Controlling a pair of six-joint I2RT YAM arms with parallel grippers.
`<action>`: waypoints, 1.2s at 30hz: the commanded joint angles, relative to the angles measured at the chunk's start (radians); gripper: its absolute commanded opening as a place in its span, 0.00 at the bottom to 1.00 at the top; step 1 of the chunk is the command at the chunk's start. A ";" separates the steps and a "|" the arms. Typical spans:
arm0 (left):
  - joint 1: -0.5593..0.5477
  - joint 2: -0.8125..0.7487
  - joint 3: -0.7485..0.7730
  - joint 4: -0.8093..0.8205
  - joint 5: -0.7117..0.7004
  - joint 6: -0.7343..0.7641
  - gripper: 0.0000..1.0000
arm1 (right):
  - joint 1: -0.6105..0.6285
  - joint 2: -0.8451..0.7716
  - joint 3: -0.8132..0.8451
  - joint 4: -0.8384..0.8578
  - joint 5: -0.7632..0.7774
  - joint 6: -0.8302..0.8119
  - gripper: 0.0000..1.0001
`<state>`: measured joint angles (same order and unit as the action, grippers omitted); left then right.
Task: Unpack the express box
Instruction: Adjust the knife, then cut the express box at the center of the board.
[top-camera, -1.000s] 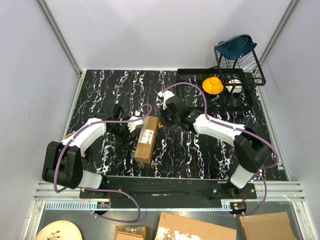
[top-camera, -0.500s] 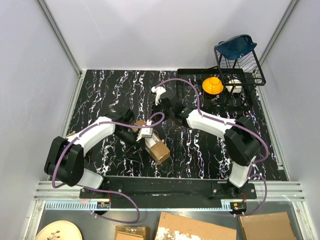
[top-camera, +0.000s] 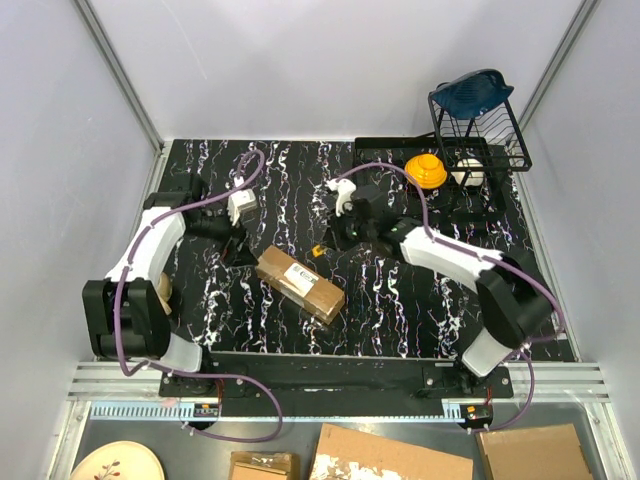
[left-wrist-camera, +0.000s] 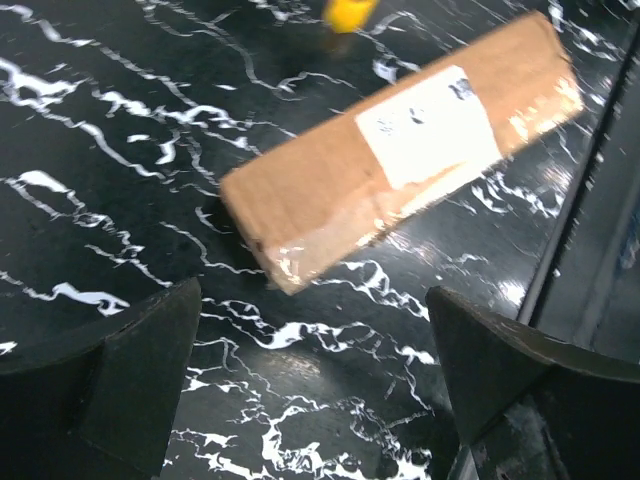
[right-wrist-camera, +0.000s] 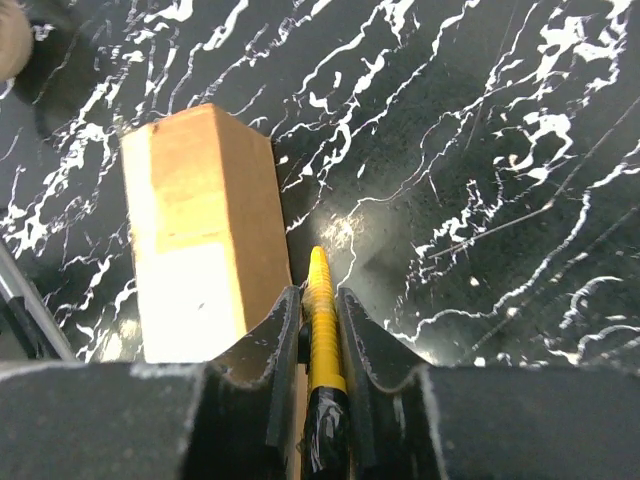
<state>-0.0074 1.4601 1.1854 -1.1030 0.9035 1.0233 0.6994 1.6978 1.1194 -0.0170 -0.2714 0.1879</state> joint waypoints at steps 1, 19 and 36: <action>0.003 0.038 -0.026 0.367 -0.061 -0.367 0.99 | -0.009 -0.203 -0.061 0.022 -0.073 -0.102 0.00; -0.095 0.364 0.109 0.457 -0.242 -0.399 0.99 | 0.221 -0.132 0.051 0.092 0.051 -0.398 0.00; -0.094 0.387 0.086 0.468 -0.245 -0.347 0.99 | 0.267 -0.044 0.139 0.068 0.011 -0.498 0.00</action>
<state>-0.1059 1.8935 1.2865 -0.6872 0.6754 0.6643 0.9569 1.6932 1.2224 0.0391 -0.2287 -0.2920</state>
